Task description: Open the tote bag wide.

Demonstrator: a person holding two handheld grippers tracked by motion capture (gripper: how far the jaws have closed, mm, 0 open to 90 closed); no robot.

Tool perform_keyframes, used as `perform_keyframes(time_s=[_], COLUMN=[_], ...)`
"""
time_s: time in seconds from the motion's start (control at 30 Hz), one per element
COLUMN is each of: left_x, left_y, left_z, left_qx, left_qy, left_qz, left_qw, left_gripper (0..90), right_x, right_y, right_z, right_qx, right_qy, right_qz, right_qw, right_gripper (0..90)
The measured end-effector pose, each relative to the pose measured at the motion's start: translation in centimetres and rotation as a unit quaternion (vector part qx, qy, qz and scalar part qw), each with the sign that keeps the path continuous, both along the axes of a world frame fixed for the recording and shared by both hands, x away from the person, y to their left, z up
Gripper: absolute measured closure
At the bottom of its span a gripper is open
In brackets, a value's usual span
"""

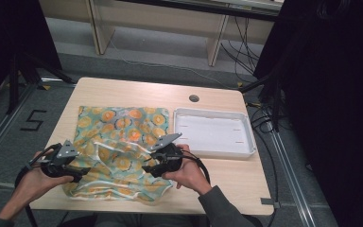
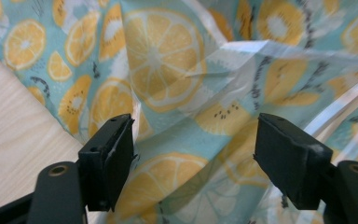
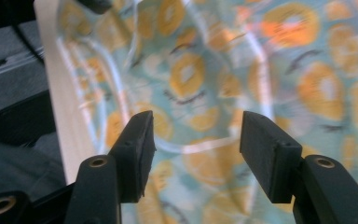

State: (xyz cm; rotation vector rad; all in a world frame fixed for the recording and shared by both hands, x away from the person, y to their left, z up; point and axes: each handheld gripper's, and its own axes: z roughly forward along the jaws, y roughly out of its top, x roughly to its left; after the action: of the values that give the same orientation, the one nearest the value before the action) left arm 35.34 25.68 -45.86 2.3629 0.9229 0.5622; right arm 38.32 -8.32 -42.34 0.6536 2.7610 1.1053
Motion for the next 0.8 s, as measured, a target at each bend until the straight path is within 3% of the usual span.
perform_keyframes(time_s=[0.03,0.07,0.1,0.13,0.17,0.23,0.3,0.33,0.4,0.43,0.5,0.6,0.63,0.67,0.7,0.73,0.77,0.8], left_x=[0.1,0.1,0.2,0.4,0.4,0.3,0.6,0.5,0.1,0.2,0.1,0.1,0.0,0.2,0.2,0.1,0.0,-0.3], left_y=[-0.1,-0.2,-0.3,-0.3,-0.4,-0.4,-0.1,-0.2,-0.1,-0.1,-0.1,0.1,0.1,0.4,0.4,0.6,0.5,0.6], left_z=[-0.2,-0.4,-0.4,-0.4,-0.5,-0.4,0.3,0.6,1.4,1.5,2.0,2.4,2.4,2.5,2.5,2.8,2.8,2.9], left_qx=[0.012,0.009,0.029,0.034,0.034,0.031,0.029,0.023,0.018,0.005,-0.003,-0.010,-0.018,-0.010,-0.010,-0.004,-0.011,-0.017], left_qy=[0.002,-0.002,-0.002,-0.005,-0.009,0.002,-0.026,-0.026,-0.017,-0.031,-0.030,-0.024,-0.022,-0.026,-0.026,-0.017,-0.014,-0.011], left_qz=[0.000,0.005,-0.010,-0.015,-0.013,0.000,-0.015,-0.004,-0.002,-0.007,-0.011,-0.014,-0.007,-0.021,-0.021,-0.028,-0.024,-0.025], left_qw=[0.9999,0.9999,0.9995,0.9993,0.9993,0.9995,0.9991,0.9994,0.9997,0.9995,0.9995,0.9996,0.9996,0.9994,0.9994,0.9995,0.9995,0.9995], left_gripper=[28.3,33.9,40.5,47.6,55.4,68.7,81.1,85.2,88.3,88.7,89.2,89.5,89.6,89.6,89.6,89.6,89.6,89.7], right_x=[-0.2,-0.3,-0.5,-0.4,-0.6,-0.7,-0.8,-0.8,-1.0,-1.0,-1.1,-1.1,-1.3,-1.2,-1.2,-1.2,-1.1,-0.8], right_y=[0.2,0.6,0.7,1.1,1.3,1.7,2.0,2.1,2.3,2.3,2.6,3.1,3.2,3.3,3.3,3.4,3.4,3.0], right_z=[-0.2,-0.7,-0.9,-1.4,-1.8,-2.6,-3.7,-4.0,-4.4,-4.6,-4.9,-5.4,-5.6,-5.8,-5.8,-5.9,-5.9,-5.2], right_qx=[0.000,-0.004,-0.009,-0.015,-0.019,-0.036,-0.056,-0.066,-0.072,-0.077,-0.079,-0.110,-0.114,-0.128,-0.128,-0.137,-0.151,-0.140], right_qy=[0.003,0.005,0.012,0.008,0.016,0.025,0.020,0.020,0.024,0.023,0.017,-0.004,0.001,-0.018,-0.018,-0.025,-0.041,-0.053], right_qz=[0.005,0.011,0.014,0.026,0.022,0.026,0.041,0.044,0.043,0.044,0.047,0.057,0.049,0.053,0.053,0.049,0.056,0.057], right_qw=[1.0000,0.9999,0.9998,0.9995,0.9995,0.9987,0.9974,0.9967,0.9962,0.9958,0.9956,0.9923,0.9922,0.9902,0.9902,0.9891,0.9861,0.9871], right_gripper=[45.7,45.6,45.4,45.4,45.3,45.2,44.9,44.7,44.6,44.6,44.7,44.5,45.9,47.4,47.4,51.9,69.9,85.0])
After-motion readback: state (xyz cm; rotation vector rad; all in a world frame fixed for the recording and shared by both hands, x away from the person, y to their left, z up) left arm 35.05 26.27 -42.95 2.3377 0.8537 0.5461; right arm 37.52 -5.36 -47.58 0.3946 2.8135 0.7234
